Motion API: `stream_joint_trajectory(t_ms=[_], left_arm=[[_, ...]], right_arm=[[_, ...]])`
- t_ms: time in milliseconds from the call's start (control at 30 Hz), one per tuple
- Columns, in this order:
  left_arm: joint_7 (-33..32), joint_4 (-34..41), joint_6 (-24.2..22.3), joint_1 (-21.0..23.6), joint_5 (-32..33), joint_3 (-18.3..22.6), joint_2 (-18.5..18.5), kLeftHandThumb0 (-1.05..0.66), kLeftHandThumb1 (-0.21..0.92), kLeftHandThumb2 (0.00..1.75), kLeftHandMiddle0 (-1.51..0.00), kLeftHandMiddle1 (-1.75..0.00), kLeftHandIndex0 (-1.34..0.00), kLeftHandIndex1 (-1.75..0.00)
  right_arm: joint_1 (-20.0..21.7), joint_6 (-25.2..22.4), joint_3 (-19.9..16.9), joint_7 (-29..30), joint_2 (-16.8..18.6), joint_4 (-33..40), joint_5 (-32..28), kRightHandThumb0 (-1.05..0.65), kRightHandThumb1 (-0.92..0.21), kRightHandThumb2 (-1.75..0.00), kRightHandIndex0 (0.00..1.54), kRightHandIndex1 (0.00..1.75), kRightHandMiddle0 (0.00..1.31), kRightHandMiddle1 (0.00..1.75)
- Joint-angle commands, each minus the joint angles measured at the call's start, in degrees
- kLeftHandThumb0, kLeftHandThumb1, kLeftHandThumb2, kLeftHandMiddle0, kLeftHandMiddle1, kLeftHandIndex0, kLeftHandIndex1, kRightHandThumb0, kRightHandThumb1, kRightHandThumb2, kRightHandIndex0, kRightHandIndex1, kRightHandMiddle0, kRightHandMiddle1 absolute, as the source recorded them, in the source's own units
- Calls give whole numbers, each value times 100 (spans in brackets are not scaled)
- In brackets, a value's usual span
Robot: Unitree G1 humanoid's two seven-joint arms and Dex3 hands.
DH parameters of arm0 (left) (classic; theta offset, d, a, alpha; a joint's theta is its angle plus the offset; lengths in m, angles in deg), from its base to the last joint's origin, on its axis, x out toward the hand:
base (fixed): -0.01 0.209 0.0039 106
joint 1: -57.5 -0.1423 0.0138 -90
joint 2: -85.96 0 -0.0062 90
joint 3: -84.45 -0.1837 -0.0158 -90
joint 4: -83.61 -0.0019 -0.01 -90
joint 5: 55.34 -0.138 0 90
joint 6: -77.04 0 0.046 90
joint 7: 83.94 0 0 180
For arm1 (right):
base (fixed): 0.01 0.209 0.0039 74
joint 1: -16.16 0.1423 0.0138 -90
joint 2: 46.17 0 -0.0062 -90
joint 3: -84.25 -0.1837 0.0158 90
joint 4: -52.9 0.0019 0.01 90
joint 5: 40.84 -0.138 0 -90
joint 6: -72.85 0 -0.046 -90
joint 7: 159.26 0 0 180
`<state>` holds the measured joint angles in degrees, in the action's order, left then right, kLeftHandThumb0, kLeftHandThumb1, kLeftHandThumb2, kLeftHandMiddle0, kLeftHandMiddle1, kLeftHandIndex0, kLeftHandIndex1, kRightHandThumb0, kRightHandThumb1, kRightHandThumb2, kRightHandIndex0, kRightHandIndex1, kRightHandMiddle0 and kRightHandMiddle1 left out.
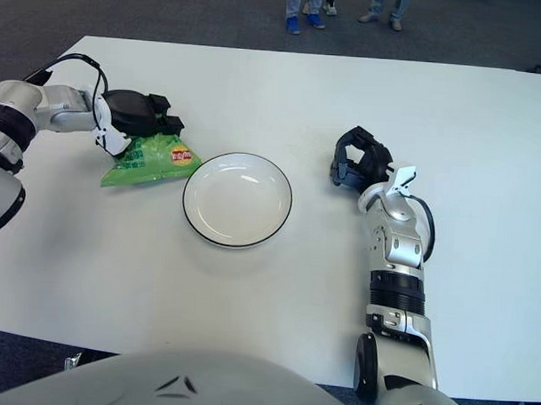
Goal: Put the snack into the plate.
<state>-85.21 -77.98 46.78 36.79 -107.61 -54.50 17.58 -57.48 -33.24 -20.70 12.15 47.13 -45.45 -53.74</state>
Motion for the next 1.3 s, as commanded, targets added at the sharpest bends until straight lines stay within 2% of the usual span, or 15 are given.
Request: stream_joint_trajectory(t_ms=[0,267,400,667,867,967,1100,1267], left_arm=[[359,-55,2,-419,23,51,-25,50,23,140,-68,-173,-76,-175],[-303,246,-337,-504,-205,79,177,54,15,152,-74,-175,-86,-175],[-234,297,-427,-459,-98,201,246,56,11,156,-78,-175,-92,-175],[679,412,-681,-250,742,961,363,57,9,159,-80,-175,-97,-175],[444,491,-940,-388,944,1378,356,57,9,159,-80,-175,-98,-175],[337,543,-1090,-513,1237,1740,337,57,10,158,-79,-175,-99,-175],[251,632,-1332,-587,1352,1963,288,56,10,158,-79,-175,-102,-175],[34,717,-1413,-548,1358,2128,258,56,11,157,-79,-175,-106,-175]], right_arm=[[-257,-298,-26,55,87,-251,-76,-48,-34,-130,130,175,60,175],[-259,-343,-33,94,93,-219,-75,-48,-34,-130,130,175,60,175],[-264,-381,-42,106,88,-196,-80,-48,-34,-130,130,175,60,175],[-258,-382,-55,116,82,-204,-74,-48,-34,-129,130,175,60,175],[-242,-387,-58,131,76,-237,-68,-48,-34,-129,130,175,60,175],[-241,-384,-55,129,73,-240,-75,-48,-34,-129,130,175,60,175],[-223,-347,-62,100,61,-301,-83,-48,-34,-129,130,175,60,175],[-206,-321,-66,83,55,-355,-83,-48,-34,-129,130,175,60,175]])
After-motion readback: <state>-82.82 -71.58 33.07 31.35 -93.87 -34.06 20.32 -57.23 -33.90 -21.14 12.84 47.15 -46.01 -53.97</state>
